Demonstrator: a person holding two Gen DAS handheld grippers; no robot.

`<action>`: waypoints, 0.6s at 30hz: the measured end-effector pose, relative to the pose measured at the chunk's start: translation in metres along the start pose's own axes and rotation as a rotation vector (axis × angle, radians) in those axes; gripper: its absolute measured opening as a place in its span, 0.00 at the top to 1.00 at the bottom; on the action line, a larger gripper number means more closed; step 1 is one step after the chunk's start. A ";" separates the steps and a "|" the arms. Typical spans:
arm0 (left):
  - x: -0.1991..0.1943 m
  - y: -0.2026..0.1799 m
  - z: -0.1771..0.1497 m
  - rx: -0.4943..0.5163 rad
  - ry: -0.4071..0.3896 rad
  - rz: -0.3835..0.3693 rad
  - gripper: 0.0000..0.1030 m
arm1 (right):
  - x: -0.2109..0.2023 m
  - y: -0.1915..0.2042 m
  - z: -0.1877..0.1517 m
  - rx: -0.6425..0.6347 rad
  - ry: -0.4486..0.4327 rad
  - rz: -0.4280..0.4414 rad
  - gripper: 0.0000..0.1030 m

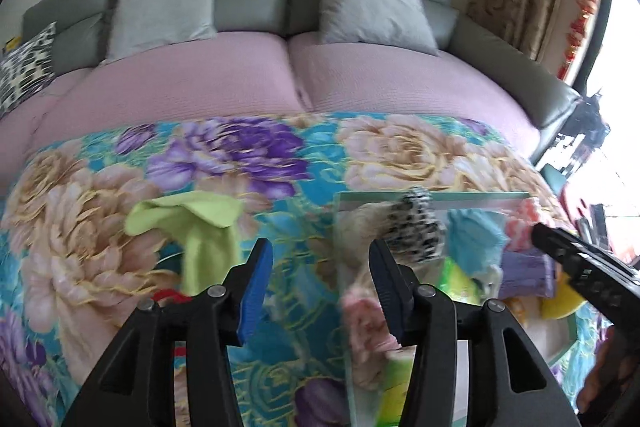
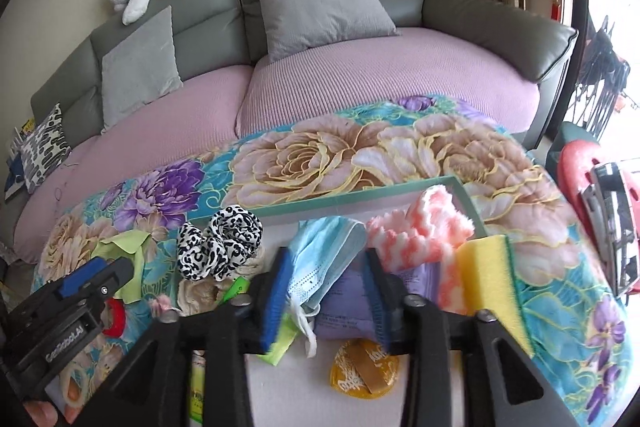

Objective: Organize soft objects
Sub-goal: 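Open both grippers to drop the scrunchie and mask into the tray, then move both tools back over the red tape roll and green cloth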

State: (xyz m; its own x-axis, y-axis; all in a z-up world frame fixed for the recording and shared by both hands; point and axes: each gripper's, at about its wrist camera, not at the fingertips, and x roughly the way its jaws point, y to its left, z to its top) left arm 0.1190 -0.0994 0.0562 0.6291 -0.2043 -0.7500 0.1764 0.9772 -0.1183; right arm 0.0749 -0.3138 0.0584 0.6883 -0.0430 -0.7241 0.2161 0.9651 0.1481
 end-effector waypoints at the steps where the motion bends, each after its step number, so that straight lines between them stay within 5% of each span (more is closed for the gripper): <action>1: 0.000 0.003 -0.001 -0.008 0.003 0.008 0.50 | -0.002 0.000 0.000 -0.002 -0.003 -0.003 0.49; 9: 0.007 0.013 -0.004 -0.040 0.026 0.074 0.22 | 0.000 0.000 -0.001 -0.027 0.024 -0.036 0.24; 16: 0.017 0.014 -0.008 -0.030 0.049 0.127 0.14 | 0.002 -0.006 -0.002 -0.009 0.032 -0.055 0.01; 18: 0.018 0.015 -0.009 -0.031 0.036 0.149 0.01 | 0.001 -0.007 -0.002 -0.007 0.028 -0.063 0.00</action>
State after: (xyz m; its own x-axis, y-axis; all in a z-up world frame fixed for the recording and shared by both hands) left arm 0.1259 -0.0883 0.0354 0.6189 -0.0550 -0.7836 0.0588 0.9980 -0.0236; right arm 0.0727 -0.3204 0.0546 0.6540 -0.0962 -0.7503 0.2532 0.9625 0.0974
